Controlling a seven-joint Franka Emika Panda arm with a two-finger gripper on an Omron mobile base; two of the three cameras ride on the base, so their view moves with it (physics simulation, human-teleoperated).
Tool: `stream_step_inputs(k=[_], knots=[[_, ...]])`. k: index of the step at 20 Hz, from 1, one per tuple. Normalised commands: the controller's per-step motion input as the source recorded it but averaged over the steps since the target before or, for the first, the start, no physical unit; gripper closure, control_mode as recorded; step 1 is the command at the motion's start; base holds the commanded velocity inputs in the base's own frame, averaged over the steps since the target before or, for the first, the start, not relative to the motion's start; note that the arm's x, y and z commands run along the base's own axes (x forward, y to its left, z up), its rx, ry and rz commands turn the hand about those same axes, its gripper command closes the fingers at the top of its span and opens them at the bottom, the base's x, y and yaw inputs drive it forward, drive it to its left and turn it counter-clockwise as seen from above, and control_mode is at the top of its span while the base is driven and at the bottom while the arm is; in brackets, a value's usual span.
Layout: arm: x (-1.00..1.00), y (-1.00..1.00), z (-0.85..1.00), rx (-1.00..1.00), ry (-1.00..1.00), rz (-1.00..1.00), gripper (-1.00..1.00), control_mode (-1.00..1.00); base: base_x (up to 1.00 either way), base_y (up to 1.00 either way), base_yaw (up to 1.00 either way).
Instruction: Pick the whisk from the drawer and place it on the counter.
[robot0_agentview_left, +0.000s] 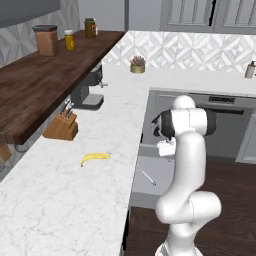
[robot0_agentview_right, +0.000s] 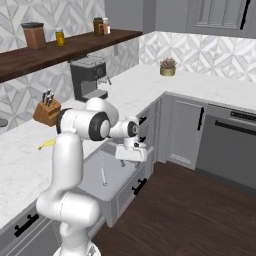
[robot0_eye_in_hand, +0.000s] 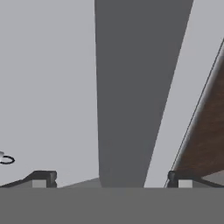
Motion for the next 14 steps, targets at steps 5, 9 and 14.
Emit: stream_step_inputs(k=[5,9,14], knots=[[-1.00,-1.00,-0.96,0.00,-0.09,0.14,-1.00,-1.00,0.00,0.00,0.00],[-0.90,-0.72,0.24,0.03,-0.37,0.08,-1.00,-1.00,0.00,0.00,0.00],[-0.54,0.09,1.00,0.19,-0.38,0.04,-1.00,-1.00,0.00,0.00,0.00]])
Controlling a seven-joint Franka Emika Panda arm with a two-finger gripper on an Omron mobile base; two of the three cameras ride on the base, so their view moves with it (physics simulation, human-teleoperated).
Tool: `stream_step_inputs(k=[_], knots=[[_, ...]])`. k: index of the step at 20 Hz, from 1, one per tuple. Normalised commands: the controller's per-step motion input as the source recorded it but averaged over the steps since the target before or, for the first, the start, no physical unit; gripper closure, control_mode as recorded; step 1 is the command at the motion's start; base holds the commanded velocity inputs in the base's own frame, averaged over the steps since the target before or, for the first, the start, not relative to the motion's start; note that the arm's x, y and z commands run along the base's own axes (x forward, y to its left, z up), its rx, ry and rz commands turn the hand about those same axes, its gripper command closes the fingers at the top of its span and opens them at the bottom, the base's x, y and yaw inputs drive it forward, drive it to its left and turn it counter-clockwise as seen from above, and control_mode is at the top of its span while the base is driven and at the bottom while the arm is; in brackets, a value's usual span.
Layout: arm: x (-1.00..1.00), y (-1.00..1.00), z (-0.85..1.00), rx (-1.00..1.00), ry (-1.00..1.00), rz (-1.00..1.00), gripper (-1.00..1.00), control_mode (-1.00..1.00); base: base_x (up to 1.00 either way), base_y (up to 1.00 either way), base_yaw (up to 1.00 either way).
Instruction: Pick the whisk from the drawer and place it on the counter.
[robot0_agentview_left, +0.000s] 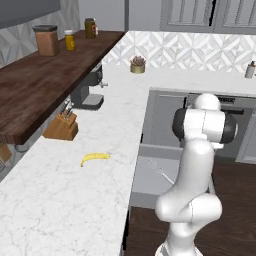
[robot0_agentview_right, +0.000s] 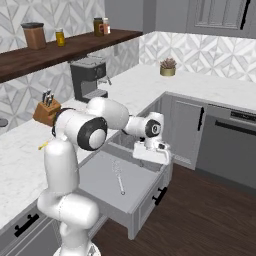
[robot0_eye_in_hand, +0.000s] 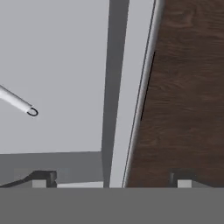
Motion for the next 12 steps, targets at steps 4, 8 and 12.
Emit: stream_step_inputs(k=[4,8,12], knots=[[-0.54,0.93,0.58,0.09,-0.10,0.00,-1.00,-1.00,0.00,0.00,0.00],[-0.29,1.00,0.36,0.00,-0.25,0.13,-1.00,-1.00,0.00,0.00,0.00],[-0.06,0.60,-0.05,0.03,-0.22,0.29,-1.00,-1.00,0.00,0.00,0.00]])
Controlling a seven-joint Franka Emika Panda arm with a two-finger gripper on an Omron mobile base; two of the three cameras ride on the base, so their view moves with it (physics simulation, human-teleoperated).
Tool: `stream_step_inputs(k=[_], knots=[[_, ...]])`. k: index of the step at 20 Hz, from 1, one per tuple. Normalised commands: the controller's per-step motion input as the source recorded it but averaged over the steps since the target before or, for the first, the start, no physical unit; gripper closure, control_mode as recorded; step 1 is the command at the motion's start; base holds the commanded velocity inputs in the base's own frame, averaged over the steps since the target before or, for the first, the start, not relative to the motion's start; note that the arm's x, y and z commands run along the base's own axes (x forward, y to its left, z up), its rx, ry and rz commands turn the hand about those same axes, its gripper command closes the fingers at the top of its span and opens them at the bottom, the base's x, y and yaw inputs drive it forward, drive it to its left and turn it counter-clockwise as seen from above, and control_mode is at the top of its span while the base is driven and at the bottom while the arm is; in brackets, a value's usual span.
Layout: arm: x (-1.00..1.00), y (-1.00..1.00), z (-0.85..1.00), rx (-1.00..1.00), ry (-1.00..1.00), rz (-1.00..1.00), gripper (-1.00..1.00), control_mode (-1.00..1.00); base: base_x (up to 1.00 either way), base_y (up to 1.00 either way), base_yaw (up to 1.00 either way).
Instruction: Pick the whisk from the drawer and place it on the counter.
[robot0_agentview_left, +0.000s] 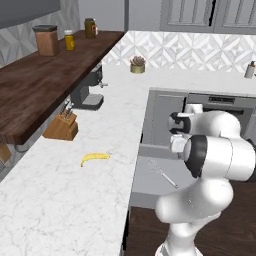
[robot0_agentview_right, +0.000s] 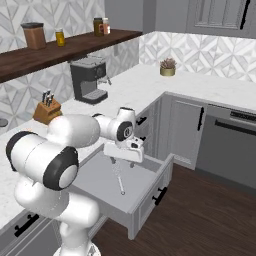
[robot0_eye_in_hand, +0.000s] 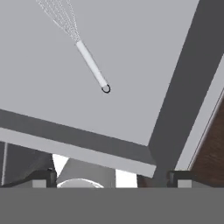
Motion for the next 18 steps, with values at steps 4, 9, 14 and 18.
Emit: stream_step_inputs(k=[4,9,14,18], knots=[[0.05,0.43,-0.55,0.14,-0.02,0.42,-1.00,-1.00,0.00,0.00,0.00],[0.50,0.07,-0.67,0.08,0.00,0.34,-1.00,-1.00,0.00,0.00,0.00],[0.50,0.00,-0.78,0.00,-0.02,0.14,-1.00,-1.00,0.00,0.00,0.00],[0.57,0.00,-0.46,0.00,0.00,0.00,-1.00,-1.00,0.00,0.00,0.00]])
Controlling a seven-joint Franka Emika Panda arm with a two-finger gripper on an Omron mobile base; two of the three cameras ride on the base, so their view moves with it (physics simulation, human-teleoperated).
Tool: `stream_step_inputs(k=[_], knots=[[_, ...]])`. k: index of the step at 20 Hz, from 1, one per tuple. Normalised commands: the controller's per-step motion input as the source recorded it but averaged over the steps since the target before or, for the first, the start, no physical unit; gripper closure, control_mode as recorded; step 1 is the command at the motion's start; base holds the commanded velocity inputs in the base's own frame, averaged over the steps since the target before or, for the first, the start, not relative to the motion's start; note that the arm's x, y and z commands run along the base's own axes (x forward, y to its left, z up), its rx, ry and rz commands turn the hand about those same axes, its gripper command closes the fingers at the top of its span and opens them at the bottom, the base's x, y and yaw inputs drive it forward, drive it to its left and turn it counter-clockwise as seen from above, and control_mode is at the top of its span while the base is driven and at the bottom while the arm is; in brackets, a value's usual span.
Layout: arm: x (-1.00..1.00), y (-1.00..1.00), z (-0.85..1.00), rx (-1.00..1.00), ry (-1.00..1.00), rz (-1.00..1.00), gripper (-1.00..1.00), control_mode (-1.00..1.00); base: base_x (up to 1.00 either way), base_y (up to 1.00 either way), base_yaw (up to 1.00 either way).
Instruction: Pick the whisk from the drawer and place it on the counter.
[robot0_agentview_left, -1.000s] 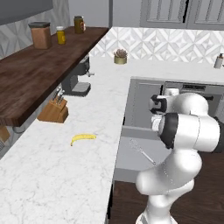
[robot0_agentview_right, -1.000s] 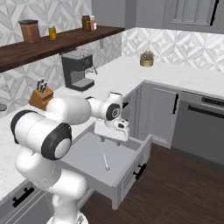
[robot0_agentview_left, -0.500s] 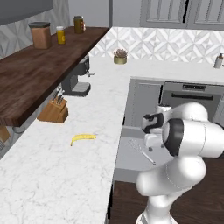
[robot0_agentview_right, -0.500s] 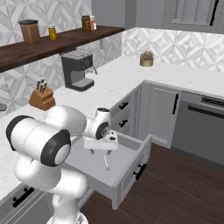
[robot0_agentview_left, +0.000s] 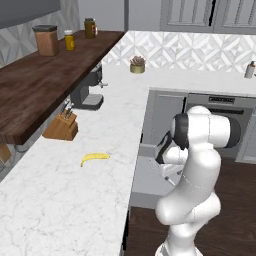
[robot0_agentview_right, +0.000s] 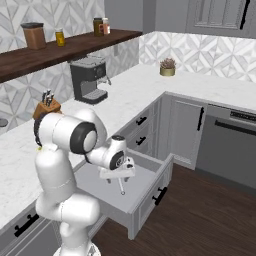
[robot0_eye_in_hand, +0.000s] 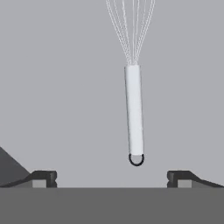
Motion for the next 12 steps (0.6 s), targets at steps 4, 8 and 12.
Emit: stream_step_inputs(k=[4,8,12], knots=[[0.46,0.00,-0.52,0.00,-0.04,0.00,-1.00,-1.00,0.00,0.00,0.00],[0.60,-0.04,-0.24,0.00,-0.03,0.00,-1.00,-1.00,0.00,0.00,0.00],[0.57,0.00,-0.47,0.00,-0.04,0.00,-1.00,-1.00,0.00,0.00,0.00]])
